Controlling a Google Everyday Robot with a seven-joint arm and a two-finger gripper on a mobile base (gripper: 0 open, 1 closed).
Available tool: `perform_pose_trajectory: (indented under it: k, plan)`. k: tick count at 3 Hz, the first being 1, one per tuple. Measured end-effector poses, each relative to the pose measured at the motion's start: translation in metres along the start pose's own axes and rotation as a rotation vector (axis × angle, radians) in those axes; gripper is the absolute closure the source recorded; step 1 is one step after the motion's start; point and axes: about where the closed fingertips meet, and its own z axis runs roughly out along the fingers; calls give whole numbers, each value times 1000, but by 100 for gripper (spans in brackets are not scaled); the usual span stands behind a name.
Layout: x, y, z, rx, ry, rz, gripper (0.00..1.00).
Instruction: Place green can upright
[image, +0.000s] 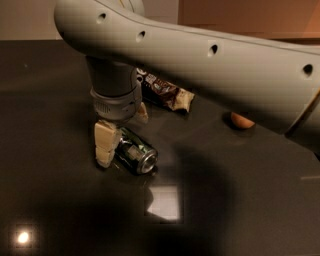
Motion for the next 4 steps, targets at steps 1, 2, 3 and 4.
perform_pose_trajectory:
  k: [1,2,3,4]
  plan:
    - [-3,-3,1,6,4,3,41]
    - [-3,-7,-1,10,1,7,64]
    - [-3,-8,-12,3,-31,-10,87]
    - [-1,-3,-39,-8,-125,-79,100]
